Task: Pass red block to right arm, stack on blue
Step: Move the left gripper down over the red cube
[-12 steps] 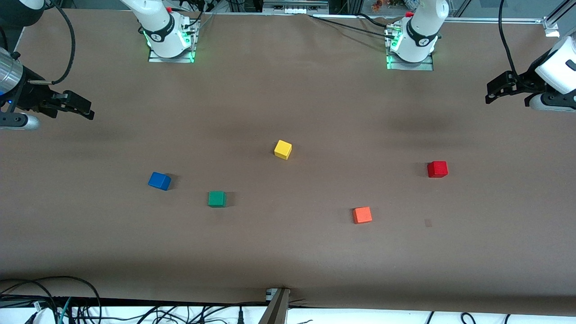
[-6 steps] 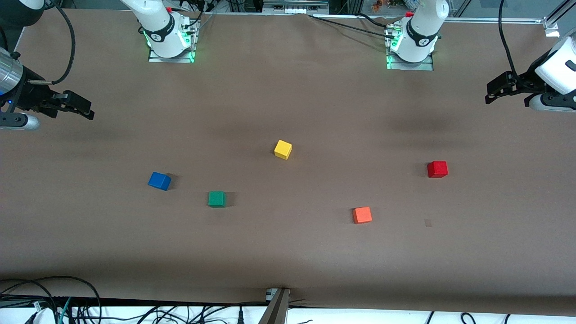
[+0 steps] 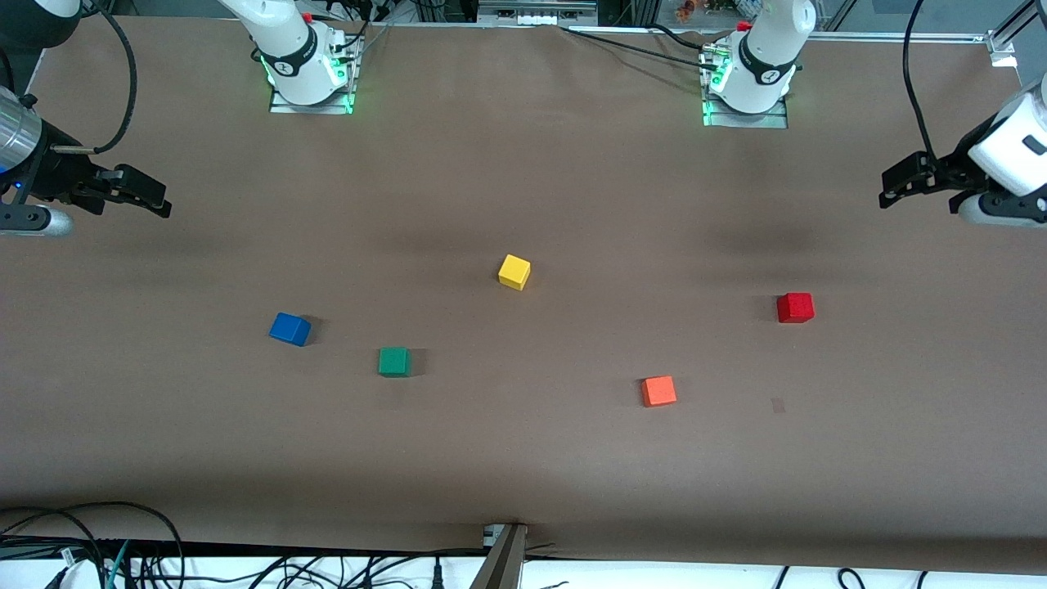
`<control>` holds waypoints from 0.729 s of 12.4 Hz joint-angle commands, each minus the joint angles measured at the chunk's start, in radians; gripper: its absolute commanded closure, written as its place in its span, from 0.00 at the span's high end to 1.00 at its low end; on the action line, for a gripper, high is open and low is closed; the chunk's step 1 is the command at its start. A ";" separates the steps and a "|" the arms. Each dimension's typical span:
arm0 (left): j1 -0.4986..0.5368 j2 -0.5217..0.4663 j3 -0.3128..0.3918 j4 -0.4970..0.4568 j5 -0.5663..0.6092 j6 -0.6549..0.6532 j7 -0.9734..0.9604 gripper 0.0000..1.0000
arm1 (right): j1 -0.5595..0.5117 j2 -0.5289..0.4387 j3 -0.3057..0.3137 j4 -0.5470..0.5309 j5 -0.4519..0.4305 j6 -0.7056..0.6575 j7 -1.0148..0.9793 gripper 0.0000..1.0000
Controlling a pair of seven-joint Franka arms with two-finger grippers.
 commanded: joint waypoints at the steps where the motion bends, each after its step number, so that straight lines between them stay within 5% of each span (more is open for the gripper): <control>1: 0.004 0.066 -0.004 0.059 -0.032 0.003 -0.005 1.00 | -0.007 -0.003 0.002 0.004 0.016 -0.006 -0.015 1.00; 9: 0.019 0.164 0.013 0.076 -0.020 -0.017 -0.009 1.00 | -0.009 -0.003 0.002 0.004 0.016 -0.006 -0.014 1.00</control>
